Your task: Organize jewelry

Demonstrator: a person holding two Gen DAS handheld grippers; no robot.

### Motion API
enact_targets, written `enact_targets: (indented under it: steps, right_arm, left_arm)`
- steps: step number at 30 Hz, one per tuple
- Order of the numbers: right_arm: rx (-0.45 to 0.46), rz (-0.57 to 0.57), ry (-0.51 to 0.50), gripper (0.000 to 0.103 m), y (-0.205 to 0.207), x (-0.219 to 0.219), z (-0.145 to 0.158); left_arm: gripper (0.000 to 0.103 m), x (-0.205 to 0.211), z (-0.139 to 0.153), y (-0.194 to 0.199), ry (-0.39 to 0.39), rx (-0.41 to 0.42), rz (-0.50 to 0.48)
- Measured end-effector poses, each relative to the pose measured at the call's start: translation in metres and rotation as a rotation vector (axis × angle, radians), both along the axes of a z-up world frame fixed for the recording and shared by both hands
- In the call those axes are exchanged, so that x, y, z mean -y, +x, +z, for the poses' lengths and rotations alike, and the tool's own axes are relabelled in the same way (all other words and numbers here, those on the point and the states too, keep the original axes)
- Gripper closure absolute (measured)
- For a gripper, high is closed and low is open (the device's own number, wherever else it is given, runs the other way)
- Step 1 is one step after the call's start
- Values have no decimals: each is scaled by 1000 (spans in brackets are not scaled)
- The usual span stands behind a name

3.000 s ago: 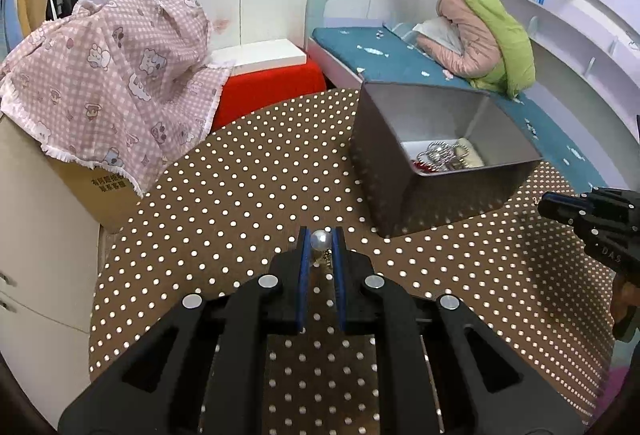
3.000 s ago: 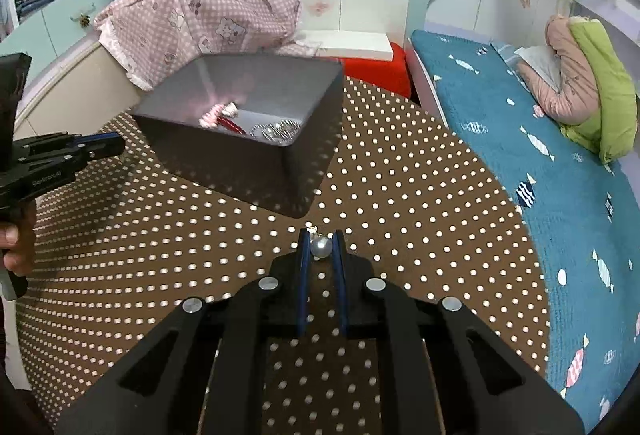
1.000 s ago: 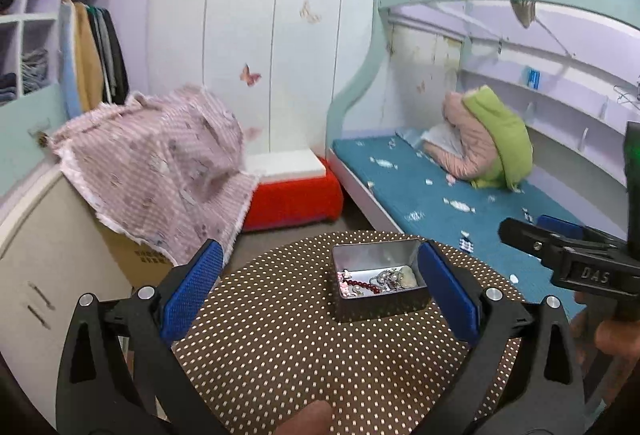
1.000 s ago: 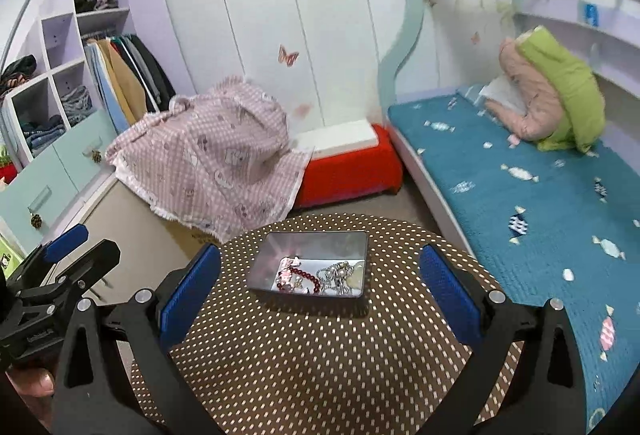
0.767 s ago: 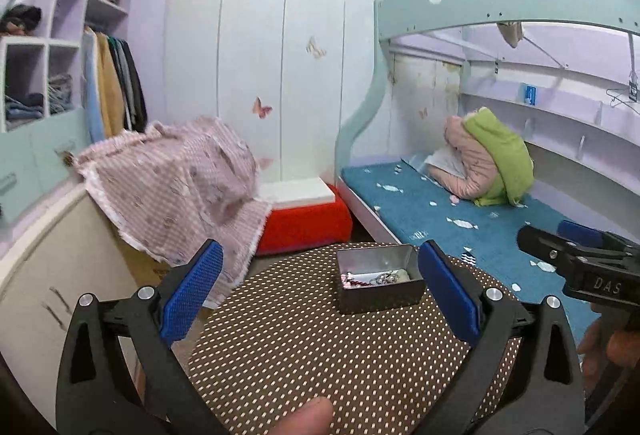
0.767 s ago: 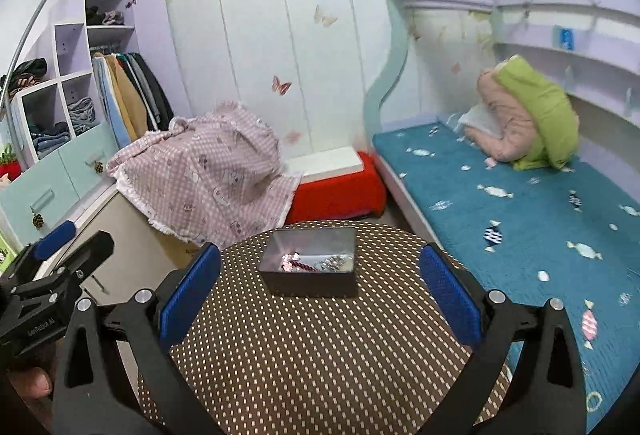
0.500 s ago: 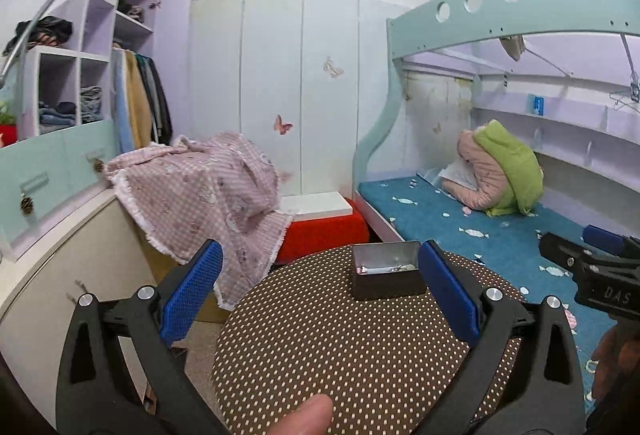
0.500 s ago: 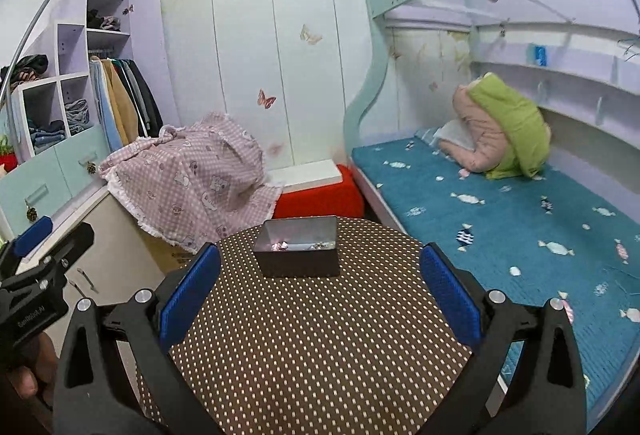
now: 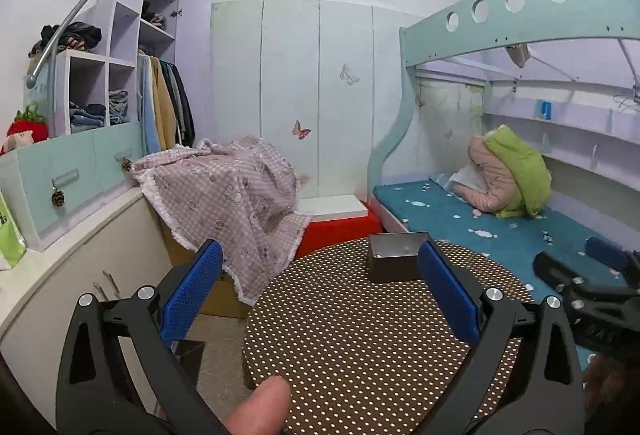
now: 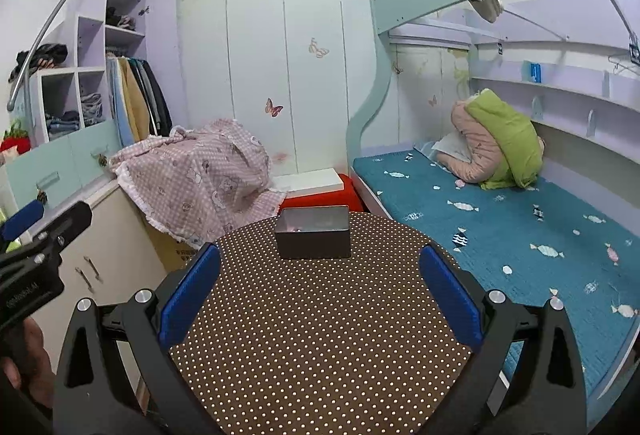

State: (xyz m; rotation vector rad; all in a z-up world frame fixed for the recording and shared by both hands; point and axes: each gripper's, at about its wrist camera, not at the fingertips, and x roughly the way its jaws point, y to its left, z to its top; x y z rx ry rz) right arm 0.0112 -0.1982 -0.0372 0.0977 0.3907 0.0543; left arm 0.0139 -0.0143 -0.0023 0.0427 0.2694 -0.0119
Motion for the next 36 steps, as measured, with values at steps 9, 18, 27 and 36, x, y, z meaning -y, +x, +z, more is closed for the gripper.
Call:
enact_targets:
  steps: [9,18,27,36]
  right_arm:
    - [25,-26,-23,7,-13,-8,3]
    - [32,-12,-36,7,-15,-15,4]
    - [24,-8,-52,7,-14,-19,3]
    - [16,-3,-55,7,-13,-22,1]
  left_arm:
    - [5,-11,1,-18,-40,8,3]
    - [5,-16,5,-24,-44,18,30]
    - [5,-10,3,-22,-24,4,6]
    - [5,-8,3,-21,-40,-11,-42]
